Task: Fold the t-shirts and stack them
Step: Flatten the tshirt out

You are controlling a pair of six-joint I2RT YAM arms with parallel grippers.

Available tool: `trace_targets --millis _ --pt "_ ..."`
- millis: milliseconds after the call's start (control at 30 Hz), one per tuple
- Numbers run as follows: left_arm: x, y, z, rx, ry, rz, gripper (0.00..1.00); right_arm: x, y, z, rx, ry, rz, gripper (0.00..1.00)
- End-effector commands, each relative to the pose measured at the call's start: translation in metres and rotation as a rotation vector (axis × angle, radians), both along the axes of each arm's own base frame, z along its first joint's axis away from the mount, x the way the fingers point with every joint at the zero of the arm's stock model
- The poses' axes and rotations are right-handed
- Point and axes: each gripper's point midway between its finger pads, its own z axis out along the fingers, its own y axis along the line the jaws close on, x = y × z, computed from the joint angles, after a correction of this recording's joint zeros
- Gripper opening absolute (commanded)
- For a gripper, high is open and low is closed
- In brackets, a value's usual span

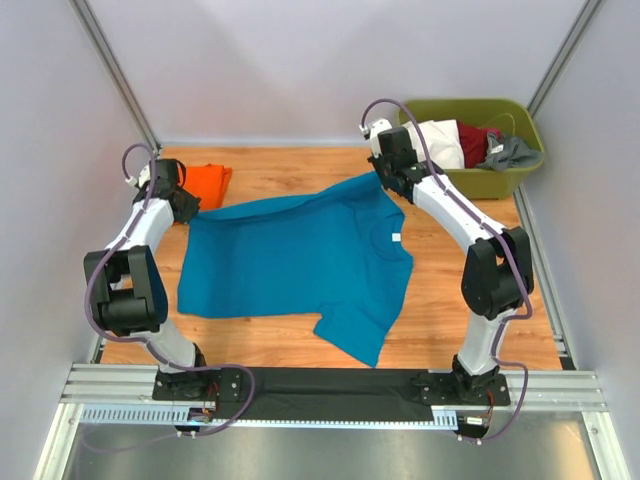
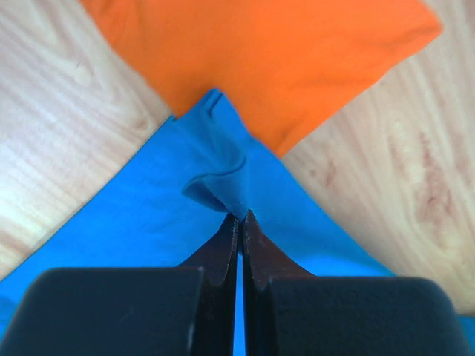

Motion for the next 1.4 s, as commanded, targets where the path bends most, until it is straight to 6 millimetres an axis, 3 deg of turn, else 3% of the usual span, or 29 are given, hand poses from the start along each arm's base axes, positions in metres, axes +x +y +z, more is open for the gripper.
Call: trace_targets --millis 0,200,367,500,600,767,933,1000,1167,1200,1233,1300,1367 --pt "-0.003 -0.002 0.019 -0.014 -0.073 0.009 0.0 -0.015 -0.007 0.02 0.044 -0.03 -0.036 0.0" --pt "-0.028 -0.005 0.008 -0.018 -0.04 0.01 0.0 -0.04 -0.006 0.0 0.082 0.059 -0.037 0.0" --pt "-0.044 -0.007 -0.009 -0.022 0.004 0.016 0.0 -0.069 -0.007 -0.032 0.097 0.175 -0.034 0.0" --pt "-0.048 -0.009 -0.021 -0.034 0.03 0.017 0.0 -0.08 -0.009 -0.048 0.099 0.212 -0.035 0.0" --pt "-0.047 -0.01 -0.026 -0.04 0.04 0.013 0.0 -0.078 -0.007 -0.048 0.105 0.206 -0.036 0.0" --pt "-0.045 -0.008 -0.016 -0.033 0.027 0.014 0.0 -0.068 -0.005 -0.032 0.118 0.169 -0.038 0.0" --pt "-0.048 -0.002 0.031 0.024 -0.048 0.013 0.0 -0.065 -0.004 0.01 0.121 0.112 -0.016 0.0" --pt "-0.059 0.003 0.047 0.054 -0.067 0.03 0.0 -0.076 -0.009 0.019 0.123 0.105 -0.014 0.0" --pt "-0.093 0.001 0.056 0.074 -0.064 0.033 0.0 -0.121 -0.032 0.032 0.119 0.116 -0.053 0.0" --pt "-0.1 -0.001 0.067 0.079 -0.101 0.026 0.0 -0.128 -0.036 0.036 0.124 0.111 -0.069 0.0" --pt "-0.108 -0.002 0.066 0.081 -0.096 0.024 0.0 -0.142 -0.042 0.046 0.132 0.095 -0.075 0.0" --pt "-0.12 -0.002 0.084 0.098 -0.147 0.02 0.0 -0.155 -0.05 0.061 0.151 0.065 -0.096 0.0" --pt "-0.135 -0.003 0.108 0.119 -0.201 0.018 0.0 -0.174 -0.06 0.09 0.179 0.001 -0.106 0.0"
